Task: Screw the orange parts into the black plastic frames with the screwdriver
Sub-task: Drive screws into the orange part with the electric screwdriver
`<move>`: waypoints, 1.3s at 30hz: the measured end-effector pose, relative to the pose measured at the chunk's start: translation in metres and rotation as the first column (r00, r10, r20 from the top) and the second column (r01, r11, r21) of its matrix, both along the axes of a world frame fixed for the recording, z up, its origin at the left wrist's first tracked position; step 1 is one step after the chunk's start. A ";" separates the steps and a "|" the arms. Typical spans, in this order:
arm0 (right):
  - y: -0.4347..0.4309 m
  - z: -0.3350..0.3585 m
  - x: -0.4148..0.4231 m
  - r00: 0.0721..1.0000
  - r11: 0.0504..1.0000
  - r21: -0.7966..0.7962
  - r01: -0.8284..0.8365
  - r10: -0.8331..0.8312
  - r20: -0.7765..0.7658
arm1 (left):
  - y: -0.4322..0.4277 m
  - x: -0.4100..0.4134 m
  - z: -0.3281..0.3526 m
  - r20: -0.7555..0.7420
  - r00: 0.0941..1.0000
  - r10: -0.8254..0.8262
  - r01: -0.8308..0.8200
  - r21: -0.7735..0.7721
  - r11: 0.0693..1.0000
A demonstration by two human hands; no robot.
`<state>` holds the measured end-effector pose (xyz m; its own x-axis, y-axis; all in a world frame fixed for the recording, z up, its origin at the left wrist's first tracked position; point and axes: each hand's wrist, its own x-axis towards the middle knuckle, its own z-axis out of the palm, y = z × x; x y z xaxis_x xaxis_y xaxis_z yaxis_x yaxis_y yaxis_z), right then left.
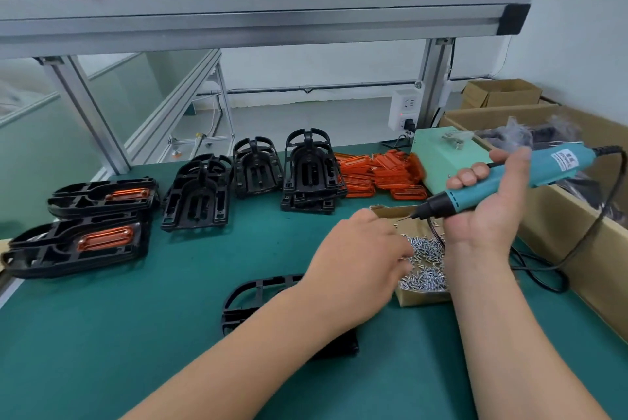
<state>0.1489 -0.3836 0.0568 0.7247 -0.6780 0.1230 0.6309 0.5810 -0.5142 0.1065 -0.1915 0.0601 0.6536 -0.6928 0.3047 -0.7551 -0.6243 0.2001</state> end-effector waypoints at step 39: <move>0.013 -0.006 0.003 0.991 0.989 0.073 -0.132 0.134 -0.011 | 0.044 0.012 -0.003 -0.716 0.180 -0.675 -0.716 -0.566 0.409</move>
